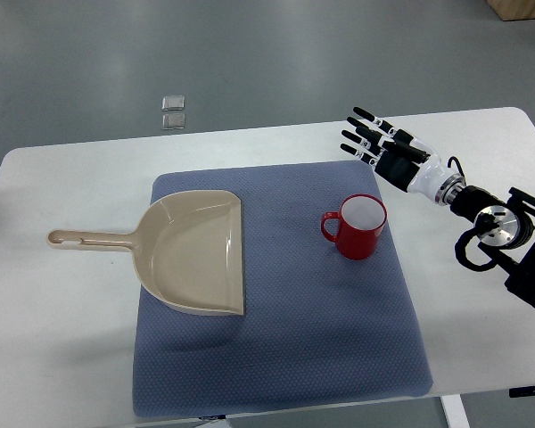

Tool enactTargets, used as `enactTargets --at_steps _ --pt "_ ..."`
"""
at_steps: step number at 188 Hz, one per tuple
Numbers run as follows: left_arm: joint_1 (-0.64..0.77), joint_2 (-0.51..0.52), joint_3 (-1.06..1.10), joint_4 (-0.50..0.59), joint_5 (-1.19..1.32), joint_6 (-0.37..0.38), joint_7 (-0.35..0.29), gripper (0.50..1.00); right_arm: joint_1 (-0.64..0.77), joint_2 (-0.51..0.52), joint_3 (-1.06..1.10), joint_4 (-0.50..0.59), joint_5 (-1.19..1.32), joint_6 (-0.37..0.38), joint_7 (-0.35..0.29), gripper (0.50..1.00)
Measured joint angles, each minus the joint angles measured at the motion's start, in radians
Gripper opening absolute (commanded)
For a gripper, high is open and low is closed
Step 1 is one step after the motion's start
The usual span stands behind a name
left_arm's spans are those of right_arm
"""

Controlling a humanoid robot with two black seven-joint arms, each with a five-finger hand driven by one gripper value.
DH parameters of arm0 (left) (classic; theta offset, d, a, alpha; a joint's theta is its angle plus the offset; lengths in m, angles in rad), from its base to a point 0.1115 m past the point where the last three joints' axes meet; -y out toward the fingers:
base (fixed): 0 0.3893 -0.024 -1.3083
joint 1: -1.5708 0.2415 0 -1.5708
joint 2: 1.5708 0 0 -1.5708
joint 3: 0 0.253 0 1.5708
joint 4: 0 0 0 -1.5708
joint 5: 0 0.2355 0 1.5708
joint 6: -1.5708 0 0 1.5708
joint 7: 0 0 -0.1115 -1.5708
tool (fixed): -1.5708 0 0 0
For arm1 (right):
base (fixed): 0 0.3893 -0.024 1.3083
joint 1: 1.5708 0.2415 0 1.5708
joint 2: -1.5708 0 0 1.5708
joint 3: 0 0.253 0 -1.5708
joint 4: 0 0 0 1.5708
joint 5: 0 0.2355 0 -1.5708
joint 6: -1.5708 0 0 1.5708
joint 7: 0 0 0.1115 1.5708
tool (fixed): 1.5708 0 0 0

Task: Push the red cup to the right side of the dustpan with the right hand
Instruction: 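Lower the right hand toward the red mug's side farthest from the dustpan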

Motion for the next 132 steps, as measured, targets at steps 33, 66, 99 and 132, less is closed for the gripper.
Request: enactTargets --at_steps 33,66,99,132 --pt "0.000 0.000 0.001 -0.002 0.000 -0.001 0.000 1.000 0.000 -0.001 0.000 0.000 -0.001 0.005 0.001 0.932" --pt "0.000 0.000 0.002 -0.002 0.000 -0.001 0.000 1.000 0.003 -0.002 -0.001 0.000 -0.012 0.021 0.003 0.932" --pt "0.000 0.000 0.002 -0.002 0.000 -0.001 0.000 1.000 0.003 -0.025 0.001 0.009 -0.094 0.097 0.008 0.932" --pt "0.000 0.000 0.002 -0.003 0.000 -0.001 0.001 1.000 -0.015 -0.100 0.014 0.044 -0.240 0.104 0.021 0.934"
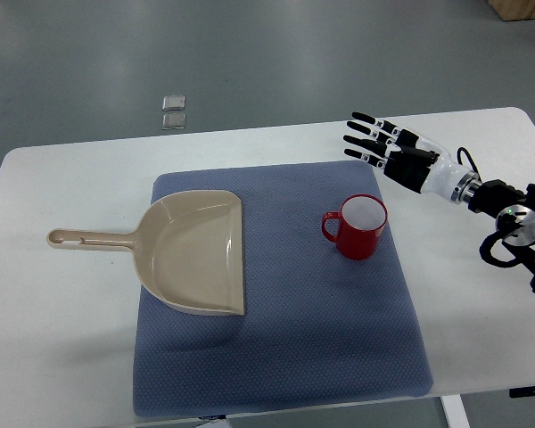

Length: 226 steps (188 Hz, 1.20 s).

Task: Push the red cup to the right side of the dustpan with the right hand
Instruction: 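Lower the right hand toward the red mug's side farthest from the dustpan, then wrap the right hand fingers around the red mug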

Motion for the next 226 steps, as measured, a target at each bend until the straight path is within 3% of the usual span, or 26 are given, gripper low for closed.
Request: enactTargets --at_steps 18,58,81,156,226 --pt "0.000 0.000 0.001 0.000 0.000 0.000 0.002 1.000 -0.006 -0.035 0.003 0.018 -0.132 0.000 0.057 0.932" --pt "0.000 0.000 0.001 -0.001 0.002 0.000 0.002 1.000 -0.020 -0.123 0.004 0.097 -0.467 0.000 0.337 0.932" --pt "0.000 0.000 0.001 -0.001 0.002 0.000 0.002 1.000 -0.057 -0.158 0.004 0.136 -0.598 0.000 0.442 0.932" --pt "0.000 0.000 0.001 -0.001 0.001 0.000 0.004 1.000 -0.124 -0.145 -0.011 0.142 -0.801 -0.004 0.464 0.932" --pt "0.000 0.000 0.001 0.001 0.000 0.000 0.004 1.000 -0.145 -0.094 0.000 0.102 -0.799 -0.130 0.464 0.932"
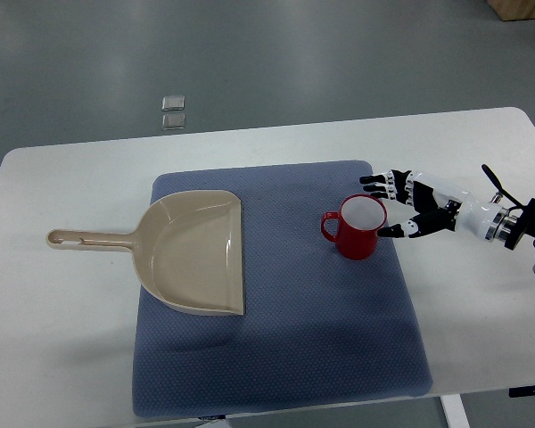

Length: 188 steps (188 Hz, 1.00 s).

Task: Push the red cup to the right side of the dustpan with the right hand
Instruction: 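Wrap the right hand fingers around the red mug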

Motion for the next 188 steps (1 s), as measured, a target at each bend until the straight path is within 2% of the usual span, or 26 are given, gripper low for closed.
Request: enactTargets --at_steps 188 --pt "0.000 0.000 -0.003 -0.001 0.000 0.000 0.000 1.000 -0.038 0.100 -0.015 -0.027 0.006 -0.075 0.000 0.932"
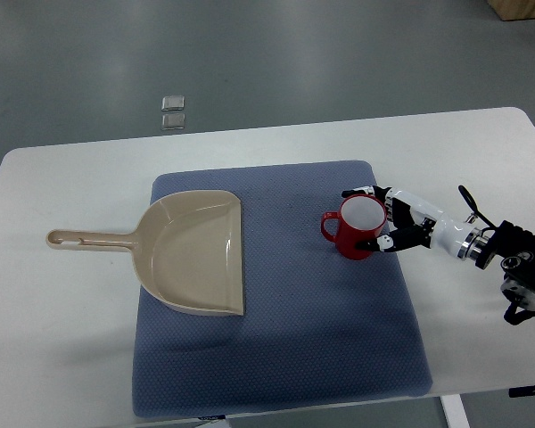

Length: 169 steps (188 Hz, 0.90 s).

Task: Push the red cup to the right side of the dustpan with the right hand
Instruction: 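Wrap the right hand fingers around the red mug, then push the red mug with the right hand toward the dustpan's edge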

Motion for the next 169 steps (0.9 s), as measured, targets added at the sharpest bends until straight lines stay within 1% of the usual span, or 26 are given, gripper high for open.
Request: enactTargets --at_steps 82,169 --pt "0.000 0.000 0.003 -0.001 0.000 0.000 0.000 1.000 -0.010 0.051 0.000 -0.020 0.001 -0.044 0.000 0.928" --pt "0.000 0.000 0.002 -0.001 0.000 0.000 0.000 1.000 -0.012 0.133 0.000 -0.020 0.003 -0.057 0.000 0.915"
